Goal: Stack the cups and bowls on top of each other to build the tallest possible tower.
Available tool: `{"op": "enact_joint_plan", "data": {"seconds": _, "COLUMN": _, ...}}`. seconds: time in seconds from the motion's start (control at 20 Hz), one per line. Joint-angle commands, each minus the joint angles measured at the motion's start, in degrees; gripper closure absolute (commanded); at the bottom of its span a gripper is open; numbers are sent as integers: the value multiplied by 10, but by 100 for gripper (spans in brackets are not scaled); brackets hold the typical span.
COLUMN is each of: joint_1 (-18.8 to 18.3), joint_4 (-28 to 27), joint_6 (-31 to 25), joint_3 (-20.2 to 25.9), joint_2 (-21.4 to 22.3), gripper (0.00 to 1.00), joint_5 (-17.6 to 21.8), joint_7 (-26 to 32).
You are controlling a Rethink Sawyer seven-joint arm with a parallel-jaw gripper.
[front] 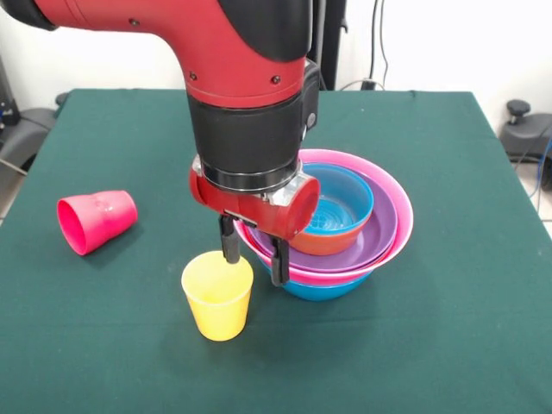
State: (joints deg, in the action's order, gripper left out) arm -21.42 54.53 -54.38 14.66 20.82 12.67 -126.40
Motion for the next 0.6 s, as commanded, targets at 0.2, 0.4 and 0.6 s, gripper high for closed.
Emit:
{"op": "enact_joint_plan", "data": {"seconds": 0.2, "joint_1": -21, "joint_4": 108, "joint_6": 78, "joint_3": 14, "joint_2": -16, "gripper": 0, "joint_5": 48, "joint_7": 94}}
{"op": "enact_joint_plan", "data": {"seconds": 0.4, "joint_1": -27, "joint_4": 104, "joint_6": 90, "joint_3": 18, "joint_2": -24, "gripper": 0, "joint_5": 50, "joint_7": 102}}
{"op": "enact_joint_plan", "data": {"seconds": 0.6, "joint_1": -31, "joint_4": 93, "joint_6": 112, "joint_3": 20, "joint_2": -33, "gripper": 0, "joint_5": 55, "joint_7": 106}}
